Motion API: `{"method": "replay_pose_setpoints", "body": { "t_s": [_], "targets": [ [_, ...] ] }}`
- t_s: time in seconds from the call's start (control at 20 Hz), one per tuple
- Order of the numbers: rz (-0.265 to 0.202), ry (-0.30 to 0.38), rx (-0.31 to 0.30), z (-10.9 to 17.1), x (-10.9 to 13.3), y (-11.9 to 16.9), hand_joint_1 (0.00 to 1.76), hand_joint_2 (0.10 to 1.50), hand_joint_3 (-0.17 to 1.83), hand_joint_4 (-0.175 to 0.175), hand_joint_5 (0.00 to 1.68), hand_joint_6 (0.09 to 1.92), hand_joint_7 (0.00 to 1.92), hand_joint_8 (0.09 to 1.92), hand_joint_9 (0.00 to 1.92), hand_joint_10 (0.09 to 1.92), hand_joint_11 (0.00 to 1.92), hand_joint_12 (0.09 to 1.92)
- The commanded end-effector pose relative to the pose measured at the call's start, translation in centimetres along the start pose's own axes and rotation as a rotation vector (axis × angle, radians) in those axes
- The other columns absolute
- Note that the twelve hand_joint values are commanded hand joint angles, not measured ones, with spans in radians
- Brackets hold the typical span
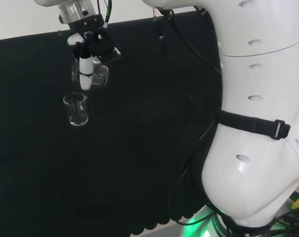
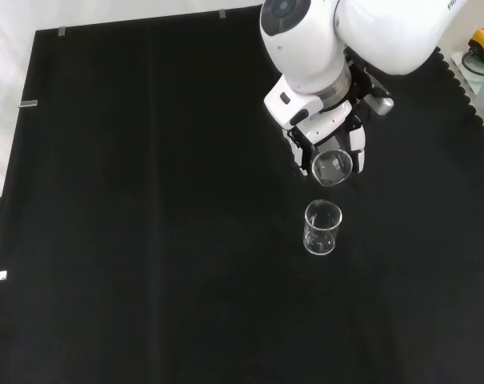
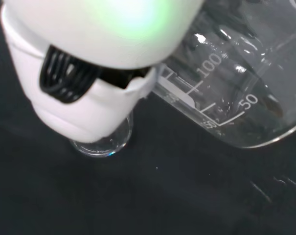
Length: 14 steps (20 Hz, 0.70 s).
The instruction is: Pour the water from the handheld beaker into the one on the table.
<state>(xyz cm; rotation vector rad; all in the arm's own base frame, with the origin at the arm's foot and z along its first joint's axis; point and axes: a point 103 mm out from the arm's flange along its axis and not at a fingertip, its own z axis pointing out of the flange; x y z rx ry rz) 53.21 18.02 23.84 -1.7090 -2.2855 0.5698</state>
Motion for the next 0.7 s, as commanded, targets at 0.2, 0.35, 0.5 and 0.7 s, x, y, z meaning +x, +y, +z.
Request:
{"method": "replay_pose_setpoints", "body": {
  "t_s": [0.2, 0.35, 0.5, 0.7],
  "targets": [
    [-0.073, 0.116, -0.075, 0.3, -0.8, -0.4, 1.44, 0.56, 0.68, -0.175, 1.44, 0.33, 1.63, 0.09, 1.45, 0.36, 1.29, 0.68],
    [-0.095, 0.133, -0.086, 0.6, -1.0, -0.5, 1.44, 0.56, 0.68, -0.175, 1.44, 0.33, 1.63, 0.09, 1.45, 0.36, 1.29, 0.68],
    [-0.107, 0.146, -0.099, 0.9, -1.1, -0.6, 1.44, 0.56, 0.68, -0.175, 1.44, 0.33, 1.63, 0.09, 1.45, 0.36, 1.29, 0.68],
    [-0.127, 0.157, -0.112, 1.3, -1.2, -0.6, 1.44, 0.56, 0.68, -0.175, 1.44, 0.33, 1.63, 0.09, 1.45, 0.36, 1.29, 0.68]
  ]
}}
